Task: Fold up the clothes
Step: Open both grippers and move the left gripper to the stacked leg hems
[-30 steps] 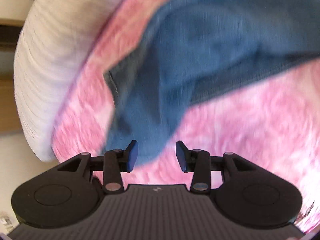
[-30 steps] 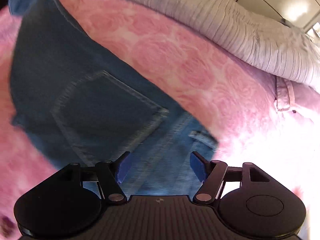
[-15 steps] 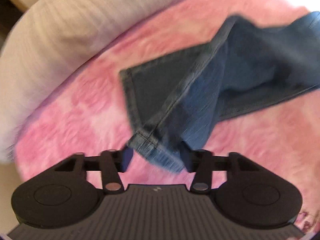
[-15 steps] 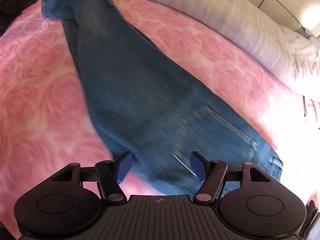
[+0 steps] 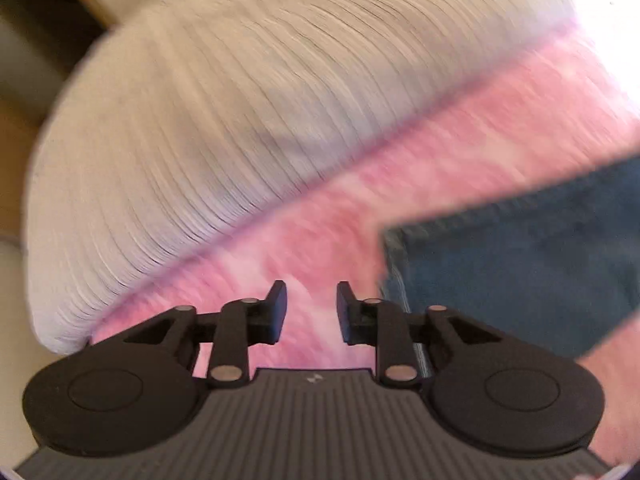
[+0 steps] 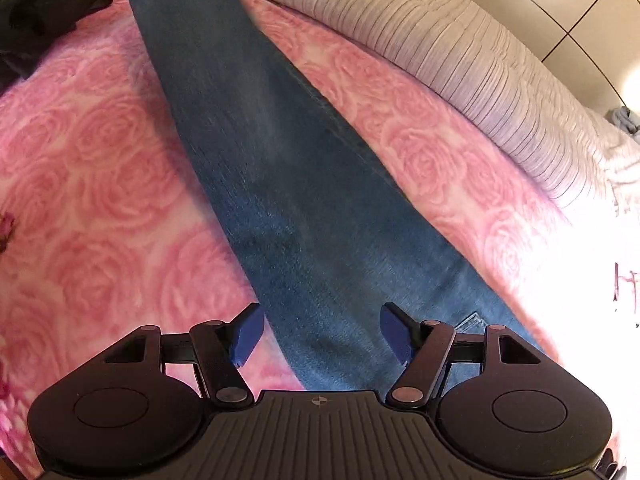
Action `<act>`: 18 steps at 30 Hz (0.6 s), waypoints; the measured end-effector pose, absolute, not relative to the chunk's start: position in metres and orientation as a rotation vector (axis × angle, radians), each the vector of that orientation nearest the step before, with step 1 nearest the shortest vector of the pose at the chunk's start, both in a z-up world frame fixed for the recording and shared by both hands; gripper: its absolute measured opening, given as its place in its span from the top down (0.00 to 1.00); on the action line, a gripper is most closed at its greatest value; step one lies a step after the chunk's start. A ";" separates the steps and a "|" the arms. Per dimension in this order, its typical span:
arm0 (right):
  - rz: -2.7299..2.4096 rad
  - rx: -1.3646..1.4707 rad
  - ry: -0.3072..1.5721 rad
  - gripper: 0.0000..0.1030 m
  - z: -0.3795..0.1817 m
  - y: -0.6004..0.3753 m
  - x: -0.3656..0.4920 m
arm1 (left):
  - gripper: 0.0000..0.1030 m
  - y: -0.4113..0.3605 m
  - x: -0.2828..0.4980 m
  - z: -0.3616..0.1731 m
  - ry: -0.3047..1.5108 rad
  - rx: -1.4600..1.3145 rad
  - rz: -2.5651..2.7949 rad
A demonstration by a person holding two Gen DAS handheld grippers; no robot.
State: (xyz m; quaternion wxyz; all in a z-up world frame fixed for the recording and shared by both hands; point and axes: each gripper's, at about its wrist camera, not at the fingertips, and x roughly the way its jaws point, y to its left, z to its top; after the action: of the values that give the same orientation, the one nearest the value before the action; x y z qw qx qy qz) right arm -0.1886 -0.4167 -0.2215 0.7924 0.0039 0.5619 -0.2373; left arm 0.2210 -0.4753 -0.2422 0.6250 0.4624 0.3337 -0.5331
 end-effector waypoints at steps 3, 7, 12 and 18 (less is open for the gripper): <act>-0.510 0.022 1.214 0.34 -0.223 -0.418 -0.184 | 0.64 -0.465 0.210 -0.264 0.782 1.026 -1.246; -0.483 0.053 1.231 0.34 -0.233 -0.423 -0.181 | 0.63 -0.441 0.177 -0.311 0.792 1.137 -1.352; -0.396 0.122 1.185 0.34 -0.246 -0.461 -0.162 | 0.61 -0.449 0.153 -0.353 0.660 1.253 -1.375; -0.284 0.117 1.076 0.39 -0.277 -0.551 -0.104 | 0.56 -0.475 0.178 -0.388 0.729 1.193 -1.331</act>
State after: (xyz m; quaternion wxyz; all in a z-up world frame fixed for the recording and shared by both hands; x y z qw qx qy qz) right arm -0.1042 -0.5507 -0.2769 0.8476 0.0553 0.5102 -0.1348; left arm 0.1782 -0.4750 -0.3879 0.5691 0.5082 0.3106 -0.5669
